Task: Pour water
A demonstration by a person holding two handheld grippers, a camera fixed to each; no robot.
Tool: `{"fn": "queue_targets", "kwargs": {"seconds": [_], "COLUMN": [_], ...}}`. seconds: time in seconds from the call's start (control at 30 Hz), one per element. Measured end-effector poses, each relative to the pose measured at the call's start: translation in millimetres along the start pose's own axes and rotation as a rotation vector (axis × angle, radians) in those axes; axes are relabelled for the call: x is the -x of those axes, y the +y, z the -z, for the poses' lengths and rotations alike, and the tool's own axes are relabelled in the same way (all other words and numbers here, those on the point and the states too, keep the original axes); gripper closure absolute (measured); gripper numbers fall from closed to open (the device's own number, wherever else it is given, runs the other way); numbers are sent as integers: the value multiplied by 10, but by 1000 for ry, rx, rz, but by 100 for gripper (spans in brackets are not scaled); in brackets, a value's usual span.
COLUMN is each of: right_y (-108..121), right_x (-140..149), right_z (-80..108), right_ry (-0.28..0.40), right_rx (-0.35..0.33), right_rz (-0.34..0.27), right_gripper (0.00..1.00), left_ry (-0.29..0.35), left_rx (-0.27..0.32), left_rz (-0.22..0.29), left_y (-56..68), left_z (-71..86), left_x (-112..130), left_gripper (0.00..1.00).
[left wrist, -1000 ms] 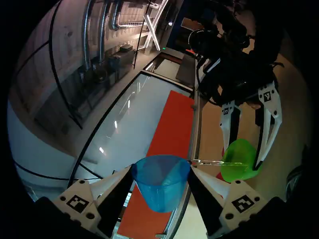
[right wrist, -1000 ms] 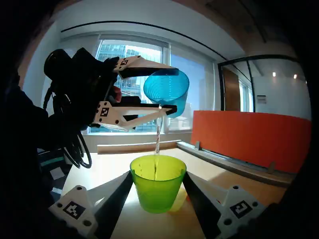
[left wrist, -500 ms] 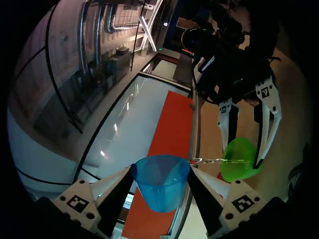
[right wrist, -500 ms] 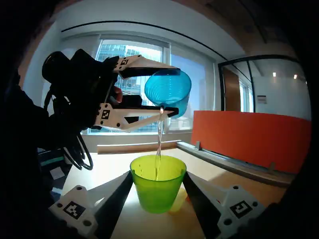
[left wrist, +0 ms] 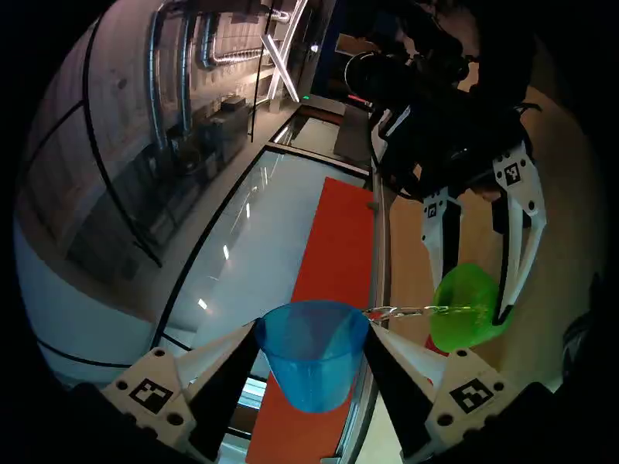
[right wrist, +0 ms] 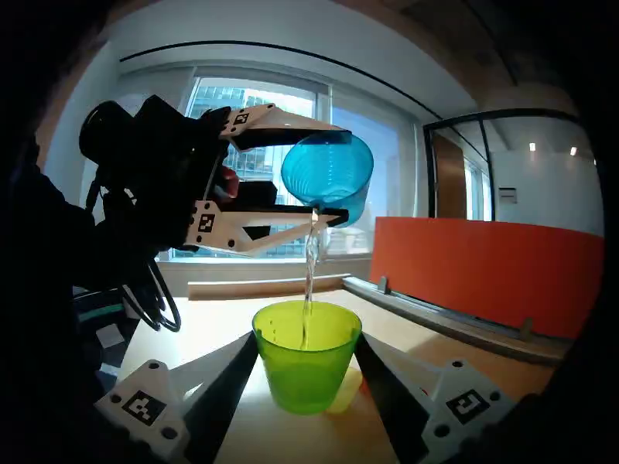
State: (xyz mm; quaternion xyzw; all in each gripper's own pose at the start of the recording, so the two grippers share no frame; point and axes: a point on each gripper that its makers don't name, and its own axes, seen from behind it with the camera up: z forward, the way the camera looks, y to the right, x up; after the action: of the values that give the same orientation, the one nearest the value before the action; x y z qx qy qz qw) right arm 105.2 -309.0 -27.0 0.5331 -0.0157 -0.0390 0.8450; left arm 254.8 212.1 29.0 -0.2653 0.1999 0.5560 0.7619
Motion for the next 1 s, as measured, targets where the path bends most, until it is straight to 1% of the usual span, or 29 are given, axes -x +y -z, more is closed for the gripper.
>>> {"fn": "queue_targets", "kwargs": {"seconds": [0.67, 1.0], "right_y": [-6, -8], "right_x": [12, 1], "right_z": [3, 4], "right_ry": [-2, 0], "right_rx": [2, 2], "right_rz": [4, 9], "right_gripper": [11, 11], "left_ry": [-7, 3], "left_rx": [-4, -9], "left_rz": [-83, -115], "left_y": [-50, -65], "left_z": [7, 13], "left_x": [8, -28], "left_gripper": [11, 11]}}
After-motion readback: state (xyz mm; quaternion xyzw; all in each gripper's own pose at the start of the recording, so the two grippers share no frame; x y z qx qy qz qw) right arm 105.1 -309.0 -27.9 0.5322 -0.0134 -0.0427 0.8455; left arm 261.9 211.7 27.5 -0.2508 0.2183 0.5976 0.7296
